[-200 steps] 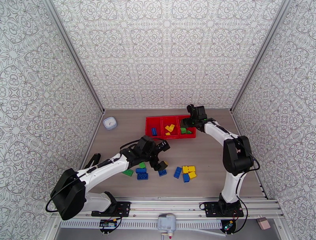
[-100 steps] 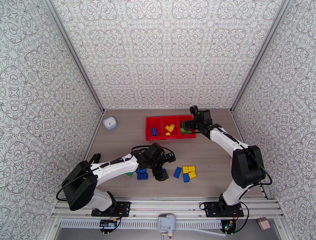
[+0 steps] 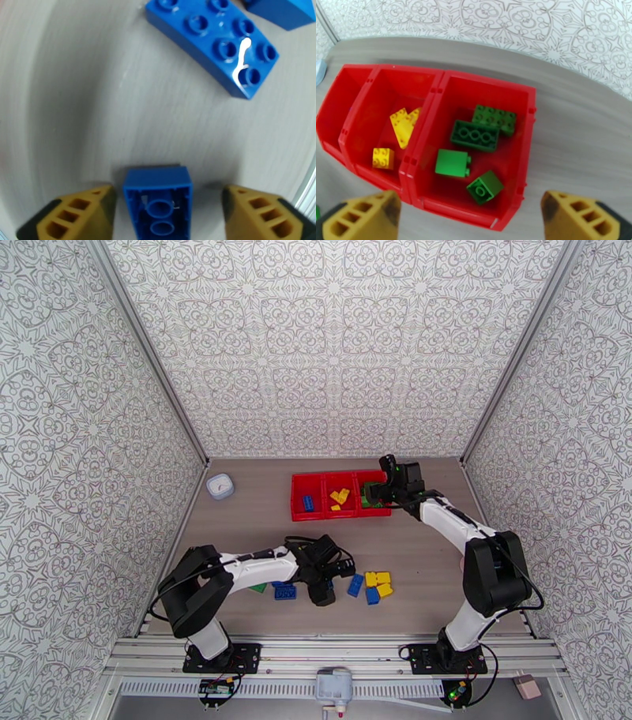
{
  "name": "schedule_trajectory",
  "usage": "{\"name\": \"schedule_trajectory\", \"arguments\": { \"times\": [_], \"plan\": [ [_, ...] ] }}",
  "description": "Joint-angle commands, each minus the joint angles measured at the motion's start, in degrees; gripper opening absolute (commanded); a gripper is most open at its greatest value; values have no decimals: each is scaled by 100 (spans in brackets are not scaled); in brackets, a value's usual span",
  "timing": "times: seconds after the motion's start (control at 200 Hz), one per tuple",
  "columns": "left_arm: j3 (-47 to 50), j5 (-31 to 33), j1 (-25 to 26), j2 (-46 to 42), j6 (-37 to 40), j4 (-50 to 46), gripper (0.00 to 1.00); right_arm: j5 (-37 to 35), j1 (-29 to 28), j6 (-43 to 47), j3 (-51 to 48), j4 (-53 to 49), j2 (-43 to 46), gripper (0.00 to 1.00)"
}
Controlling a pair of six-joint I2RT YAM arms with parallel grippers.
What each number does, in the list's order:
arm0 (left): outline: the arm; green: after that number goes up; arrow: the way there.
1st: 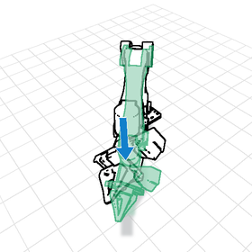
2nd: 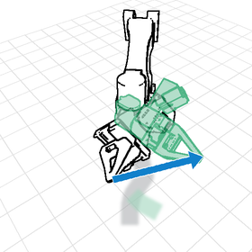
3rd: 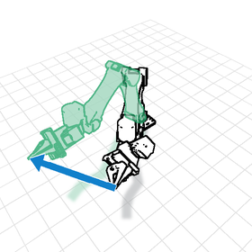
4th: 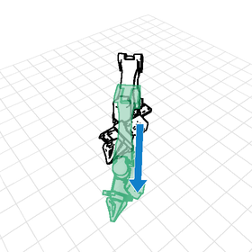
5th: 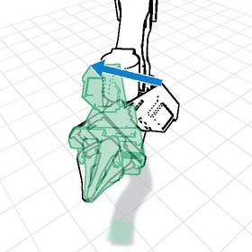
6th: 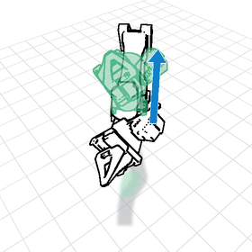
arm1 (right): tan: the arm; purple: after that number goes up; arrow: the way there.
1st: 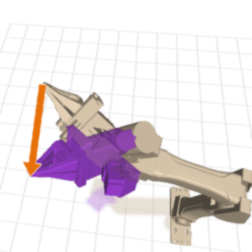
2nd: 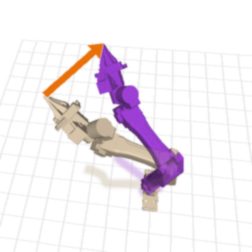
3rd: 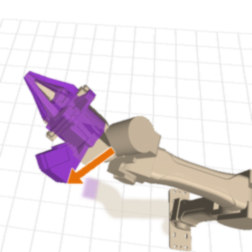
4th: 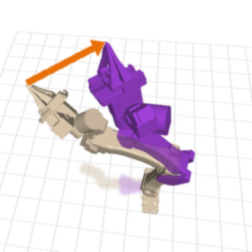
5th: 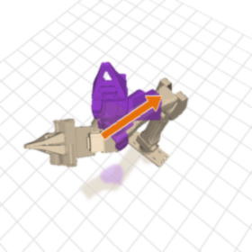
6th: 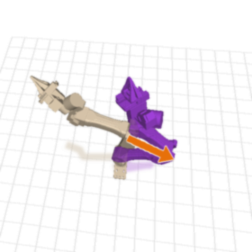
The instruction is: Sort the legos into containers by color
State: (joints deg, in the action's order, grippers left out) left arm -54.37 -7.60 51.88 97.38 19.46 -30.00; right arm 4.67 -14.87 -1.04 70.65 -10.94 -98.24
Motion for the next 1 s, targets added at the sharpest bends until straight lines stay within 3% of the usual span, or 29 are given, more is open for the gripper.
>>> {"name": "schedule_trajectory", "arguments": {
  "times": [0.0,0.36,0.615,0.795,0.99],
  "plan": [
    [-179,156,46,111,49,-74,58,12,39,43,-51,13,195,97],
    [-150,135,21,35,-19,-74,30,63,37,66,-111,-92,512,98],
    [125,129,-299,-651,-396,451,24,305,37,199,-565,17,1003,98],
    [419,315,-691,-1250,-1071,1426,21,785,21,445,-1089,422,1481,98],
    [112,1243,-1083,-1396,-2045,1805,19,1381,-109,688,-1414,618,1809,99]
  ]
}}
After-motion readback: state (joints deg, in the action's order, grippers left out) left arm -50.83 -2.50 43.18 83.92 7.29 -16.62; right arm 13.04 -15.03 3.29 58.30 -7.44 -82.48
